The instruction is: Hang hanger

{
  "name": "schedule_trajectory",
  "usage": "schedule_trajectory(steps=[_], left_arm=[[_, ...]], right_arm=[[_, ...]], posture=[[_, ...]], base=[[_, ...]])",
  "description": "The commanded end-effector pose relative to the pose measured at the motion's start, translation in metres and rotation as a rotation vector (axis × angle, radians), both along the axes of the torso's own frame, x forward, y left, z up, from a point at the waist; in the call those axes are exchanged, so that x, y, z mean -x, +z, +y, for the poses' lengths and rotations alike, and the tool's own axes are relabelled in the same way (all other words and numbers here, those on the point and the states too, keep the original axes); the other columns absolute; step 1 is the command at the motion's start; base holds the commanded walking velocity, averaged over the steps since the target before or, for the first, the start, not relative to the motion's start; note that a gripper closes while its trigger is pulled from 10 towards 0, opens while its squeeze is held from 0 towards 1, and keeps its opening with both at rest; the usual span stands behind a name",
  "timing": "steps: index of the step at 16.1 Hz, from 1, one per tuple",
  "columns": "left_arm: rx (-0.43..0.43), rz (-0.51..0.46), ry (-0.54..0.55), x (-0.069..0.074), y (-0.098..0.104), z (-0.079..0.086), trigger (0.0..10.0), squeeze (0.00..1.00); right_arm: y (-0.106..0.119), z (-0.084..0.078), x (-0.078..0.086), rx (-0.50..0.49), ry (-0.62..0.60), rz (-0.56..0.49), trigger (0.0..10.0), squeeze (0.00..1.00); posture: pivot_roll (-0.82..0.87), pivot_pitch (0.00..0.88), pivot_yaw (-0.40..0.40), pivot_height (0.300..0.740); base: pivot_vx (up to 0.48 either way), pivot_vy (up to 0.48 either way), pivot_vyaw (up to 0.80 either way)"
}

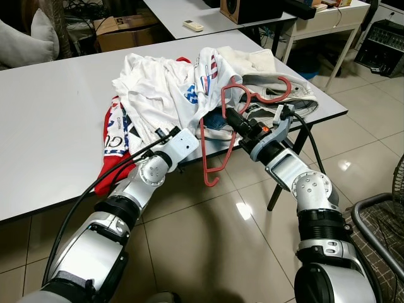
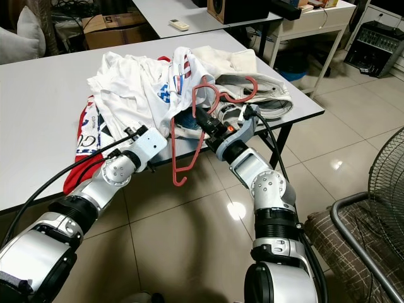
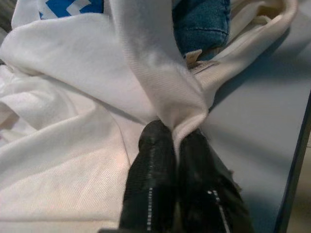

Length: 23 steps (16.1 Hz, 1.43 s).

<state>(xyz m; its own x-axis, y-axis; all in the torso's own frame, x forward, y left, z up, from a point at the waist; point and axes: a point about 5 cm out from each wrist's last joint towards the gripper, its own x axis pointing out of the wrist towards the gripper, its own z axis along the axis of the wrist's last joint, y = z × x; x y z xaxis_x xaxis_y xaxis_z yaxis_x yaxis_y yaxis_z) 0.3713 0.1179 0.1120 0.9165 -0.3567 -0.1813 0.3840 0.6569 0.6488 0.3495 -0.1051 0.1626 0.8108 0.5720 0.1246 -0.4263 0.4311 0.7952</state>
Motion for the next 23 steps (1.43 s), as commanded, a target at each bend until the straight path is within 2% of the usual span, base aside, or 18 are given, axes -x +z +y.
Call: schedule_trajectory(steps=[1,3,6,7,8,10,13,14,17,19,23], left_arm=[[0.014,-0.011,0.003,-0.002,0.005,0.001,0.0,0.00],[0.073,-0.016,-0.001,-0.002,0.009,0.011,0.0,0.00],[0.330,-0.110,-0.145,0.013,0.039,0.036,0.0,0.00],[0.366,-0.135,-0.163,0.019,0.047,0.046,0.0,0.00],[0.371,-0.160,-0.186,0.028,0.055,0.056,0.0,0.00],[0.370,-0.177,-0.236,0.040,0.064,0.063,0.0,0.00],[0.370,-0.157,-0.333,0.056,0.071,0.063,0.0,0.00],[0.353,-0.082,-0.433,0.071,0.067,0.055,0.0,0.00],[0.374,0.063,-0.532,0.089,0.054,0.046,0.0,0.00],[0.376,0.143,-0.556,0.096,0.048,0.044,0.0,0.00],[0.370,0.221,-0.600,0.105,0.043,0.042,0.0,0.00]], right_arm=[[0.004,0.001,0.001,-0.002,0.003,-0.010,10.0,0.00],[0.003,-0.001,0.000,0.002,-0.017,-0.005,10.0,0.00],[-0.001,-0.010,-0.008,-0.005,-0.122,0.017,10.0,0.00],[-0.001,-0.010,-0.010,-0.011,-0.140,0.019,10.0,0.00],[-0.003,-0.009,-0.012,-0.027,-0.152,0.029,10.0,0.00],[-0.004,-0.003,-0.014,-0.040,-0.150,0.038,10.0,0.00],[-0.002,0.005,-0.020,-0.104,-0.163,0.057,10.0,0.00],[0.004,0.007,-0.027,-0.190,-0.200,0.077,10.0,0.00],[0.012,0.008,-0.036,-0.296,-0.241,0.101,10.0,0.00],[0.016,0.007,-0.041,-0.371,-0.263,0.124,10.0,0.00],[0.021,0.013,-0.046,-0.451,-0.262,0.146,10.0,0.00]], posture=[[-0.09,0.057,0.061,0.740],[-0.09,0.059,0.069,0.740],[-0.08,0.064,0.093,0.740],[-0.06,0.066,0.099,0.740],[-0.03,0.067,0.099,0.740],[0.00,0.065,0.093,0.740],[0.02,0.068,0.087,0.740],[0.03,0.072,0.085,0.740],[0.03,0.076,0.080,0.740],[0.03,0.077,0.075,0.740],[0.03,0.081,0.069,0.740]], base=[[0.000,0.000,0.00],[0.000,0.000,0.00],[0.000,0.000,0.00],[0.000,0.000,0.00],[0.000,0.000,0.00],[0.000,0.000,0.00],[0.000,0.000,0.00],[0.000,0.000,0.00],[0.000,0.000,0.00],[0.000,0.000,0.00],[0.000,0.000,0.00]])
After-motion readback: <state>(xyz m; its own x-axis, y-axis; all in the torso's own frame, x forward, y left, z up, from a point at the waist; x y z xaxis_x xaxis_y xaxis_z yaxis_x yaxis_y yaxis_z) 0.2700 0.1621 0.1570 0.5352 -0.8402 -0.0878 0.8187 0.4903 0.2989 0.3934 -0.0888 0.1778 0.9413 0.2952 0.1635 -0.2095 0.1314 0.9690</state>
